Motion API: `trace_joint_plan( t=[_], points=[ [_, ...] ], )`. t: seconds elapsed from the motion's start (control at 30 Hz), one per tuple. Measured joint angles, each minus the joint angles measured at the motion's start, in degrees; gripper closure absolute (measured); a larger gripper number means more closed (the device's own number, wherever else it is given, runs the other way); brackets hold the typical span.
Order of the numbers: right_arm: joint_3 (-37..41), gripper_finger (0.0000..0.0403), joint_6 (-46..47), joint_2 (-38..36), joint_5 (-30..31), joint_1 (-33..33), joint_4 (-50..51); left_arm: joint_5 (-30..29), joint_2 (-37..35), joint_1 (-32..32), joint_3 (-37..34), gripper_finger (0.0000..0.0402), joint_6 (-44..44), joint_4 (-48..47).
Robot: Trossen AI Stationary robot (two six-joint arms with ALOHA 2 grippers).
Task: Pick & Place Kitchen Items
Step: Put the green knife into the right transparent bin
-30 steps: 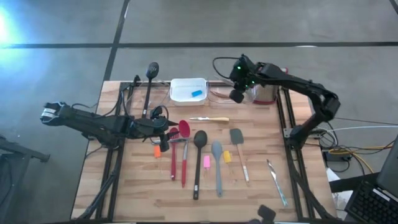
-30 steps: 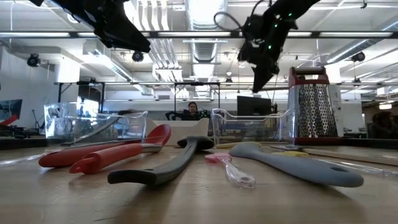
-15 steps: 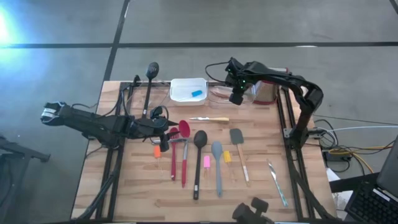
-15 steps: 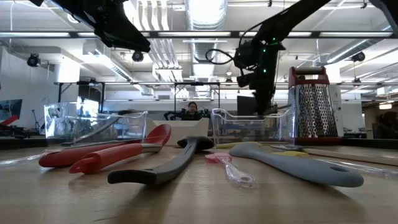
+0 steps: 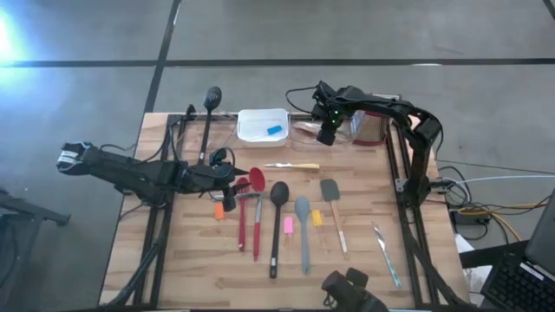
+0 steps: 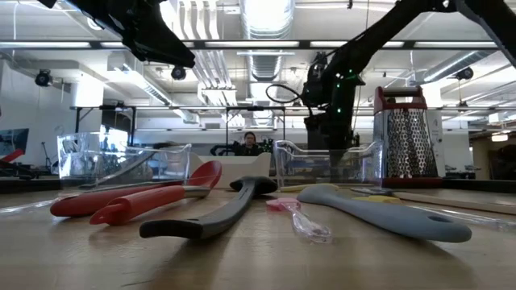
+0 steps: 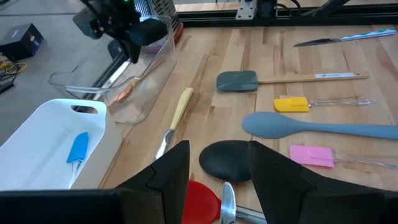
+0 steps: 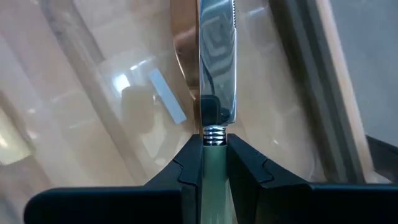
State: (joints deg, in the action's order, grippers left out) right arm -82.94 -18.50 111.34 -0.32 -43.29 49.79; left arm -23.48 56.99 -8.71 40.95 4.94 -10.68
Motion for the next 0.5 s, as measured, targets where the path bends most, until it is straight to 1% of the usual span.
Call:
trace_joint_plan(
  t=[0.33, 0.5],
  points=[
    [0.0, 0.0364, -1.7, 5.5, -0.6, -0.9, -1.2, 0.0, 0.0, 0.0, 0.0, 0.0234, 0.0, 0.0],
    [-0.1, 0.0364, -1.7, 6.3, -1.3, -1.3, -1.1, 0.0, 0.0, 0.0, 0.0, 0.0234, 0.0, 0.0]
  ],
)
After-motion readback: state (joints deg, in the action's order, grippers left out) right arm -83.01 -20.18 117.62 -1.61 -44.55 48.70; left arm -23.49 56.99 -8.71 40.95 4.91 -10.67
